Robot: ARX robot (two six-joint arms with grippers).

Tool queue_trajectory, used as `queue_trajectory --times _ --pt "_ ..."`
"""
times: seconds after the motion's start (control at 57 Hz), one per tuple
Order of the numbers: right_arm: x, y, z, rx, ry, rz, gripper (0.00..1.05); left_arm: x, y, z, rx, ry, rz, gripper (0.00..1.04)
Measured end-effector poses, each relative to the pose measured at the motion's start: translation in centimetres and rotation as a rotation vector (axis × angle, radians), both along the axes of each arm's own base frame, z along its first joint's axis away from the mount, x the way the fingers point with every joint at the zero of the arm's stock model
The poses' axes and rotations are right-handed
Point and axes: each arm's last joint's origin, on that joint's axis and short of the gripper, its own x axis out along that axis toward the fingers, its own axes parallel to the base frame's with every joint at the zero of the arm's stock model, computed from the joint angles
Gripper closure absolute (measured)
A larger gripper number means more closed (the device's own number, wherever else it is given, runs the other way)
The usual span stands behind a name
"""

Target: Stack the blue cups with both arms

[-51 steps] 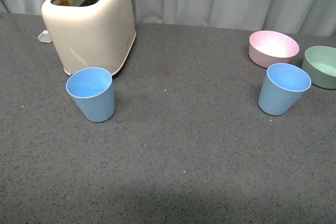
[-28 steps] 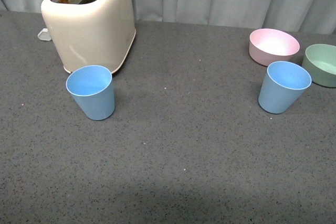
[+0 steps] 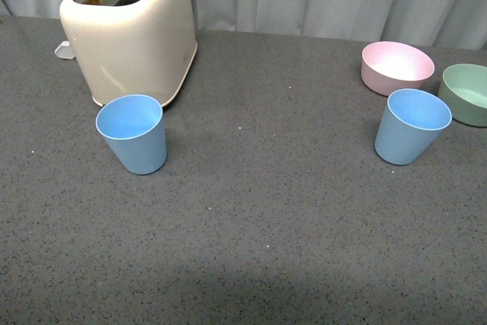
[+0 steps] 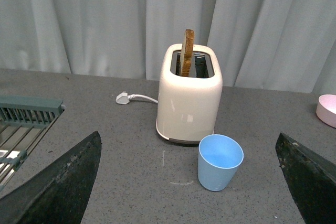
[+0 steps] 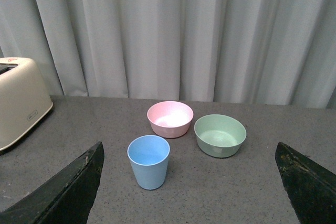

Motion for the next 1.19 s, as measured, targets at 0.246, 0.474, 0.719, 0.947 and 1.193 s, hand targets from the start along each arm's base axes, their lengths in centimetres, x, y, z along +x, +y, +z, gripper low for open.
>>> queue_trajectory --times 0.246,0.474,0.719,0.947,1.193 --pt "0.0 0.0 0.0 0.0 0.0 0.0 0.1 0.0 0.0 0.0 0.0 0.0 0.0 0.07" --pt "0.0 0.0 0.0 0.0 0.0 0.0 0.1 0.6 0.3 -0.8 -0.084 0.249 0.186 0.07" --pt "0.0 0.0 0.0 0.0 0.0 0.0 0.1 4.0 0.8 -0.4 -0.166 0.323 0.183 0.07" --pt "0.0 0.0 0.0 0.0 0.0 0.0 0.1 9.6 0.7 -0.7 -0.225 0.446 0.075 0.07" --pt "0.0 0.0 0.0 0.0 0.0 0.0 0.1 17.1 0.2 -1.9 -0.261 0.671 0.013 0.07"
